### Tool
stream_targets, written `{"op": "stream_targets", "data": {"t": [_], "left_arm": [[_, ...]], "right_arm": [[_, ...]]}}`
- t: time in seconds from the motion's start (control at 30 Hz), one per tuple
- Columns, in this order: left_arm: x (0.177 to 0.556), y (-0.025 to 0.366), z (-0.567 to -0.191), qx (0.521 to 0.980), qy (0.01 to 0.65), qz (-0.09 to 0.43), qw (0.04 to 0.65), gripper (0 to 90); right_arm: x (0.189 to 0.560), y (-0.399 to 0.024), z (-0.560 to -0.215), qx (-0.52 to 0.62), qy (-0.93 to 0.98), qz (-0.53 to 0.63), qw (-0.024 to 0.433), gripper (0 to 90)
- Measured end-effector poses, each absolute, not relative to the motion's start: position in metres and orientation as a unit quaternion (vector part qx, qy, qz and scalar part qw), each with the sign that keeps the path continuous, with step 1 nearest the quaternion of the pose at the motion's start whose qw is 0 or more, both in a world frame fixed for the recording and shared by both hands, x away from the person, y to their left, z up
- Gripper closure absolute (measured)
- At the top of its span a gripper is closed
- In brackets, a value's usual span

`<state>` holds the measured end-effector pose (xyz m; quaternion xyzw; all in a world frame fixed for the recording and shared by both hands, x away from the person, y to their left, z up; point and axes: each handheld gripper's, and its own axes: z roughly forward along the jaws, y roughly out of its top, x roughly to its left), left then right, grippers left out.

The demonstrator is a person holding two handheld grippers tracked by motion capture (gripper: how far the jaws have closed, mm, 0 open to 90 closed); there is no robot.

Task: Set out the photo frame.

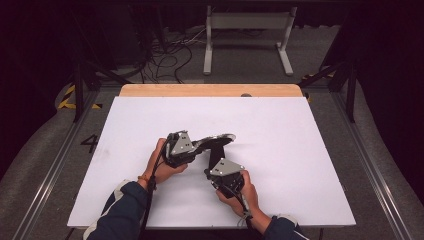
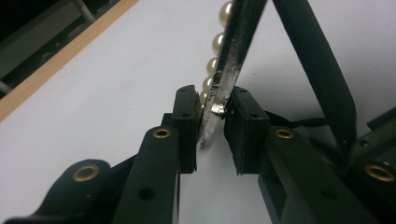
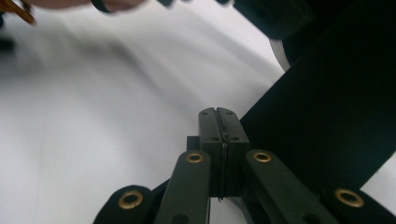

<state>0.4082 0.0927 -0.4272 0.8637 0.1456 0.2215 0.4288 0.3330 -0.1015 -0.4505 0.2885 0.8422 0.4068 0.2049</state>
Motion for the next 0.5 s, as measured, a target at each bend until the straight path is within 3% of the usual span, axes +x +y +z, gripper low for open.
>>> {"op": "stream_targets", "data": {"t": [0.33, 0.5], "left_arm": [[0.399, 0.095, -0.427, 0.863, 0.15, 0.228, 0.425, 76.9], [0.401, 0.09, -0.434, 0.861, 0.154, 0.244, 0.419, 73.2]], "right_arm": [[0.326, -0.099, -0.451, 0.283, 0.845, 0.408, 0.199, 90.0], [0.324, -0.089, -0.457, 0.274, 0.848, 0.402, 0.209, 90.0]]}}
